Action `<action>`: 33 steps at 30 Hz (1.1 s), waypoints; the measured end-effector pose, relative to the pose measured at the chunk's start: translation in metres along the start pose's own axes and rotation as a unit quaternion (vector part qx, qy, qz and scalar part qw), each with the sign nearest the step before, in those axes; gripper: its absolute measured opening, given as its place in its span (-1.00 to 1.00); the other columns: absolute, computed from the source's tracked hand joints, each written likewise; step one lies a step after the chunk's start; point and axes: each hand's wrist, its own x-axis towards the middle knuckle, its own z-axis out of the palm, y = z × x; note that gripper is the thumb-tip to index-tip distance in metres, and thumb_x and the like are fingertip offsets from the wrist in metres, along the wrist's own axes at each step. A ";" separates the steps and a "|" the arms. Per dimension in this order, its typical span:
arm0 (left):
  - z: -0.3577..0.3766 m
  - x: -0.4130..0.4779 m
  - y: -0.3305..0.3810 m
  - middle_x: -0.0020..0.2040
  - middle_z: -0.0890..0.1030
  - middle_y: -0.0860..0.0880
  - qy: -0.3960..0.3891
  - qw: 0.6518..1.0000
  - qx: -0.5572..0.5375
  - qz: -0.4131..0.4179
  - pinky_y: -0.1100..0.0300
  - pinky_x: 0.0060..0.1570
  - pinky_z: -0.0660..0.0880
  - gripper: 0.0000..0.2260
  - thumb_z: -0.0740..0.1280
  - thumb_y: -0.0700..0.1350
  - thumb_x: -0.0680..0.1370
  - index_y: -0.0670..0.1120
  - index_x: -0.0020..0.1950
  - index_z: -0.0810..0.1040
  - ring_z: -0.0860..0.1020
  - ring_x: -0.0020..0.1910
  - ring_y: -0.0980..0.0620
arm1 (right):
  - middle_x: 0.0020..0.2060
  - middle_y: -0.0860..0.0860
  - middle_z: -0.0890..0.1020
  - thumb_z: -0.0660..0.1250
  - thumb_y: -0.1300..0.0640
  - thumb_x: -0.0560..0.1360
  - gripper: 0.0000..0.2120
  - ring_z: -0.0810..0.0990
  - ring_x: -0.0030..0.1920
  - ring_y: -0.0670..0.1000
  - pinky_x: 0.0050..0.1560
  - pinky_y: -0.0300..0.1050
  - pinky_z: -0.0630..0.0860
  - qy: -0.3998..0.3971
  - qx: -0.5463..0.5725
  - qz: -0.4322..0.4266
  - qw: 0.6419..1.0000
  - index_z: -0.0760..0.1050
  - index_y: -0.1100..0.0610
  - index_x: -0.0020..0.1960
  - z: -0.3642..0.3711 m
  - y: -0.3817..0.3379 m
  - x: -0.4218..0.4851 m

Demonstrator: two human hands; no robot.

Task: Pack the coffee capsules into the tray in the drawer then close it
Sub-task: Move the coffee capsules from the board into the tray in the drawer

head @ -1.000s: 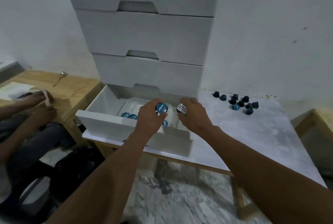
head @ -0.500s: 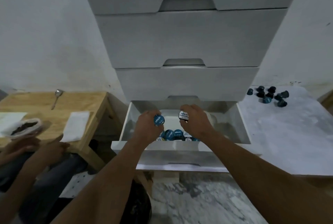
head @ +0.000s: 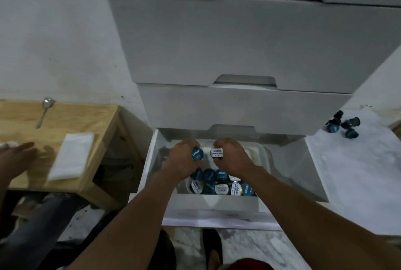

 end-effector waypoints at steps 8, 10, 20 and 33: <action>0.012 0.023 -0.018 0.20 0.57 -0.08 -0.059 0.994 0.086 0.031 0.11 0.16 0.44 -0.60 0.40 -0.11 0.43 -0.04 0.27 0.50 0.44 0.18 -0.08 | 0.12 0.18 0.56 0.40 0.19 0.40 -0.60 0.52 0.15 0.17 0.14 -0.10 0.45 -0.060 -0.010 0.023 0.998 0.51 0.17 0.23 0.019 0.009 0.025; 0.014 0.024 -0.019 0.21 0.56 -0.07 -0.066 0.990 0.116 0.038 0.07 0.16 0.44 -0.60 0.38 -0.07 0.44 -0.01 0.28 0.48 0.40 0.21 -0.08 | 0.09 0.18 0.57 0.40 0.19 0.38 -0.62 0.54 0.13 0.18 0.13 -0.10 0.46 -0.065 -0.012 0.028 0.997 0.53 0.16 0.19 0.023 0.011 0.027; 0.014 0.028 -0.022 0.22 0.57 -0.06 -0.087 0.982 0.163 0.043 -0.02 0.22 0.40 -0.58 0.39 -0.01 0.46 0.03 0.31 0.46 0.40 0.21 -0.12 | 0.18 0.17 0.54 0.41 0.16 0.40 -0.53 0.50 0.21 0.17 0.21 -0.12 0.43 -0.081 -0.002 0.050 0.996 0.47 0.14 0.30 0.033 0.012 0.029; 0.013 0.029 -0.021 0.20 0.56 -0.06 -0.103 0.973 0.199 0.057 -0.07 0.24 0.38 -0.71 0.32 -0.06 0.53 0.01 0.25 0.52 0.37 0.22 -0.12 | 0.22 0.17 0.54 0.36 0.20 0.45 -0.59 0.52 0.22 0.17 0.24 -0.09 0.44 -0.080 0.000 0.056 0.995 0.50 0.12 0.30 0.033 0.016 0.028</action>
